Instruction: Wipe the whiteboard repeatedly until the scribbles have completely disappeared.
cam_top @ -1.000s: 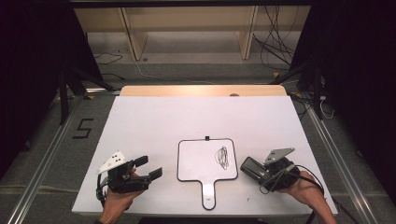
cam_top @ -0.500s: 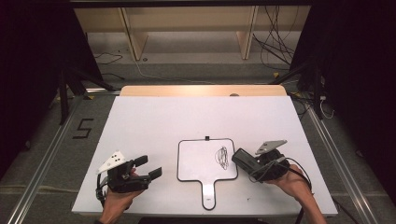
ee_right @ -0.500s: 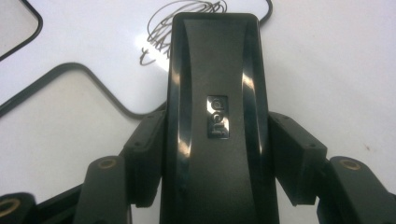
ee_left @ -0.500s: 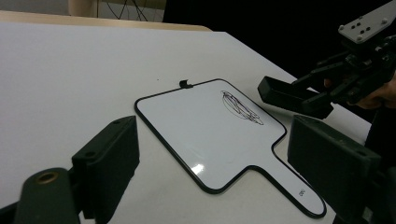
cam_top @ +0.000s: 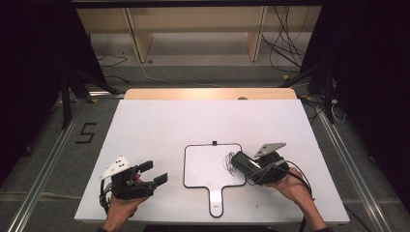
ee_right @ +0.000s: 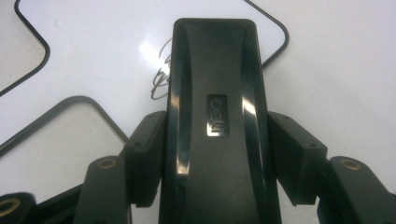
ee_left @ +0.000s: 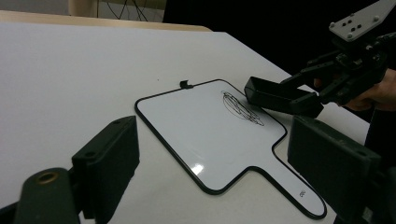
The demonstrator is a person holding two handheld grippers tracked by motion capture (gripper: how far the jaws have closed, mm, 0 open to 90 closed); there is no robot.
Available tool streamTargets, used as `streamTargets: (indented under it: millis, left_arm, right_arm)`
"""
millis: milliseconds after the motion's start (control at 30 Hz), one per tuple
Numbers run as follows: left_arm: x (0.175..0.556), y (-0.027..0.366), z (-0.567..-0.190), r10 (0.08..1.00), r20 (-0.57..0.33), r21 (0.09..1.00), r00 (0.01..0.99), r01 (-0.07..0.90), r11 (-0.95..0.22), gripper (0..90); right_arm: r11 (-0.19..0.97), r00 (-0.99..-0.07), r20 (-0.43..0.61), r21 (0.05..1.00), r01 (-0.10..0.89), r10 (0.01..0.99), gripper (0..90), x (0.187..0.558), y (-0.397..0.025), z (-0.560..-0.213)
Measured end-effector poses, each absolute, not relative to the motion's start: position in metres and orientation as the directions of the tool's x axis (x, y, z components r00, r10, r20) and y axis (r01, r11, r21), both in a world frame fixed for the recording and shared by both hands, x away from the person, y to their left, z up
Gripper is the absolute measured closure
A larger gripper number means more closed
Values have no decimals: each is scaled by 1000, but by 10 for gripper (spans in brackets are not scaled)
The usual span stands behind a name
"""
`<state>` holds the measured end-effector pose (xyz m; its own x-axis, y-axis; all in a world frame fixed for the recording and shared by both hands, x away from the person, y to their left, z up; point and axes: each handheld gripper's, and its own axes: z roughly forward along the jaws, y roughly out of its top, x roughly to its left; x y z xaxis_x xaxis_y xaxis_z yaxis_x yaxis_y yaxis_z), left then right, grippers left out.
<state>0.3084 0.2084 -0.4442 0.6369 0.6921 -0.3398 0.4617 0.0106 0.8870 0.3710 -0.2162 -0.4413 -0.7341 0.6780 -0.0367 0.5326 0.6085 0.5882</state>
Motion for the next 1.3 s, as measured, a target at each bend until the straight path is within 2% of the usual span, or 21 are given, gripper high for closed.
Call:
streamTargets:
  millis: [767,1300]
  left_arm:
    - [306,209,-443,690,-332,892,643,451,8,160]
    - [306,209,-442,688,-334,892,645,451,10,160]
  right_arm:
    - [633,-760,-32,577,516,649,416,385,-167,-451]
    - [645,-761,-31,553,527,648,413,389,-155,-462]
